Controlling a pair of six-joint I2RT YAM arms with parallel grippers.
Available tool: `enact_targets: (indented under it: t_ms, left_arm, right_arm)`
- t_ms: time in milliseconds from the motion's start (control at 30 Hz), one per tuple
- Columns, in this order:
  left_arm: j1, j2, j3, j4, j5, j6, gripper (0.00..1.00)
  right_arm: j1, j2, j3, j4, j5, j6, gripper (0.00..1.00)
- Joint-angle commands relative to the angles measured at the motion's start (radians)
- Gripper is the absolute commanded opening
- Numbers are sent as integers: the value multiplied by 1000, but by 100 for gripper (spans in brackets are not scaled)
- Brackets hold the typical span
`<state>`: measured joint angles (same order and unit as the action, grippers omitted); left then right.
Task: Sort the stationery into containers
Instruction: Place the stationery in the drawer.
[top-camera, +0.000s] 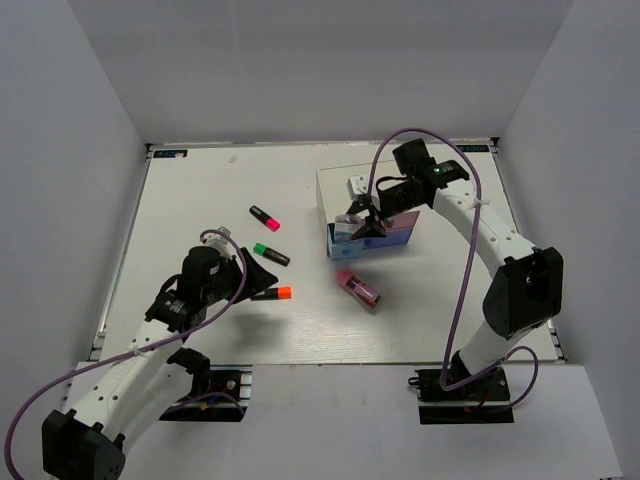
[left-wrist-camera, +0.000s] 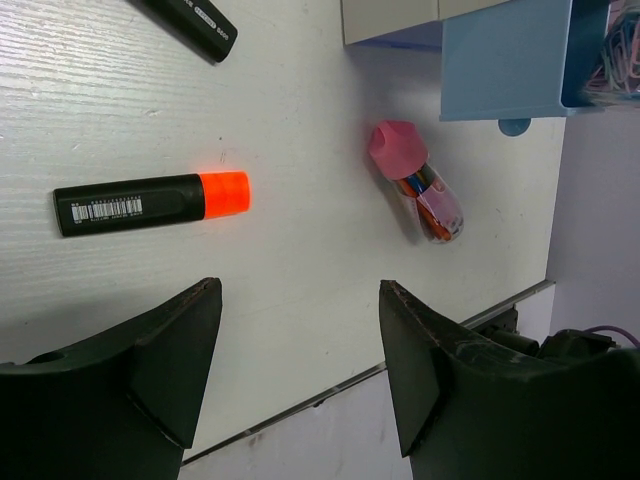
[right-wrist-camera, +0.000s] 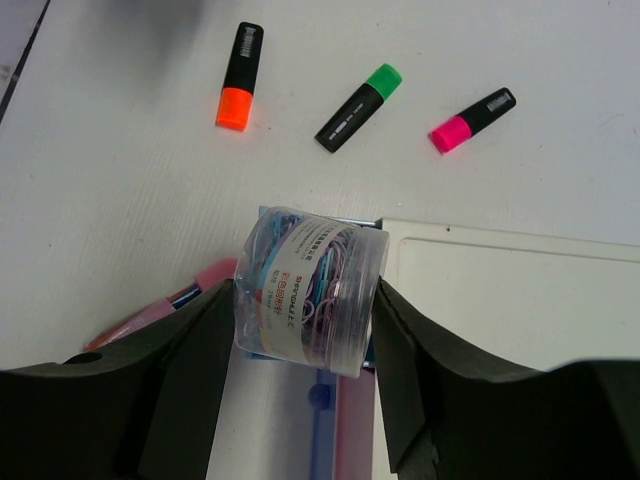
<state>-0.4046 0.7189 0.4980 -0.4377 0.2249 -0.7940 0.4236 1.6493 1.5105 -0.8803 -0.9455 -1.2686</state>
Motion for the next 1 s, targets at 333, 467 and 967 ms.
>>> enact_targets:
  t_ms: [333,467,967]
  left_arm:
    - [-5,-3,8,11,11,19,74]
    - [-5,-12,8,2,11,19,74]
    - [-5,-3,17,11,11,19,74]
  right_arm:
    - [-13,147,209,-167,-62,-55,20]
    - [-17,181,243,-256,-64,-95,25]
    - [-14,161,202,-232,-44,-104,61]
